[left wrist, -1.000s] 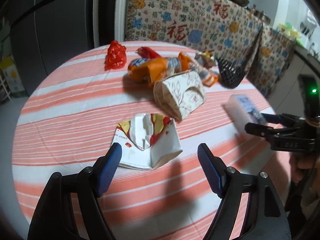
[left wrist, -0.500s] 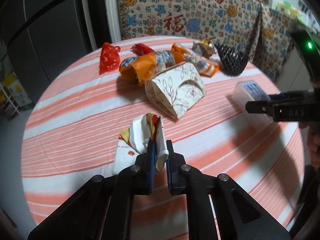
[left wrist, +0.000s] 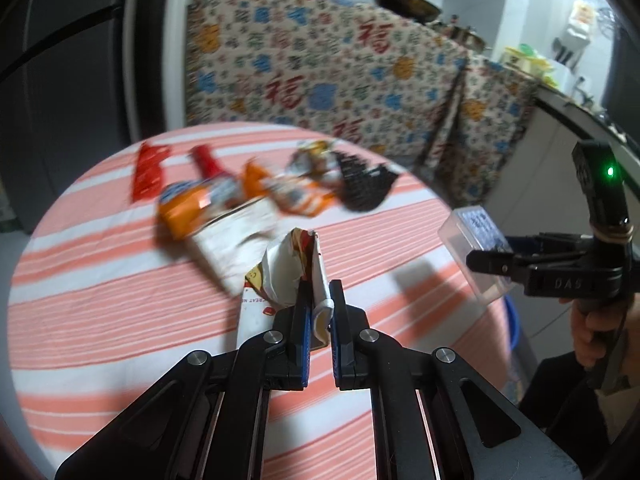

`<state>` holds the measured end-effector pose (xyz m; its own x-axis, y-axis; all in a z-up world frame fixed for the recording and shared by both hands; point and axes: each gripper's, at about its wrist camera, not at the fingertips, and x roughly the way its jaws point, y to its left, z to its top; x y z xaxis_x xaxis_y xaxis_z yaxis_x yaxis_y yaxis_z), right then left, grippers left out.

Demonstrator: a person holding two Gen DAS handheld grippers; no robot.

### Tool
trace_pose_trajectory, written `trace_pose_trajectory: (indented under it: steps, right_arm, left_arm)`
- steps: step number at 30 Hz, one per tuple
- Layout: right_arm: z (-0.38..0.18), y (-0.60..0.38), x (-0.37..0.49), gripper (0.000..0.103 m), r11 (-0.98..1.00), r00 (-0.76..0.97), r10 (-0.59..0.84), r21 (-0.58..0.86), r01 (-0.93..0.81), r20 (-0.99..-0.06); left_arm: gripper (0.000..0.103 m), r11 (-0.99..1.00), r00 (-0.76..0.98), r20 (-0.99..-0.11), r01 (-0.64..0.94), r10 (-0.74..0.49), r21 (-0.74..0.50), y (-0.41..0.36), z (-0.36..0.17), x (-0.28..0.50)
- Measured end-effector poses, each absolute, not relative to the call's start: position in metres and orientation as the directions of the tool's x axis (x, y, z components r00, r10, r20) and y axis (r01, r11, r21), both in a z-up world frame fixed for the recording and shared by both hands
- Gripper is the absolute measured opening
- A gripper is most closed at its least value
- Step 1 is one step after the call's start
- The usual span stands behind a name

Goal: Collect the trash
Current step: 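Carry both items over the blue basket and open both tools to drop them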

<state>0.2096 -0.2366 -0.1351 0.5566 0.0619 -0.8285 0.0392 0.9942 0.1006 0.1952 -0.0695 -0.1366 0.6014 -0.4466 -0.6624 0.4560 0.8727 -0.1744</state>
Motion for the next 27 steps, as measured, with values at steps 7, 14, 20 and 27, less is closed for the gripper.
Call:
trace_pose_trajectory:
  steps: [7, 14, 20, 27]
  right_arm:
    - [-0.12, -0.311, 0.171, 0.065, 0.985, 0.583, -0.025, 0.079, 0.152, -0.812]
    - [-0.117, -0.405, 0.124, 0.065, 0.944, 0.567, -0.15, 0.052, 0.325, -0.81]
    - [-0.135, -0.474, 0.093, 0.065, 0.906, 0.53, -0.199, 0.051, 0.42, -0.824]
    - [-0.164, -0.528, 0.072, 0.065, 0.879, 0.532, -0.165, 0.121, 0.462, -0.831]
  left_arm:
    - [0.006, 0.792, 0.541, -0.628, 0.573, -0.559, -0.212, -0.152, -0.116, 0.181]
    - [0.006, 0.671, 0.422, -0.613, 0.697, -0.668, -0.252, -0.258, -0.104, 0.16]
    - [0.006, 0.593, 0.32, -0.622, 0.749, -0.715, -0.296, -0.342, -0.115, 0.142]
    - [0.006, 0.554, 0.225, -0.652, 0.753, -0.724, -0.356, -0.411, -0.157, 0.14]
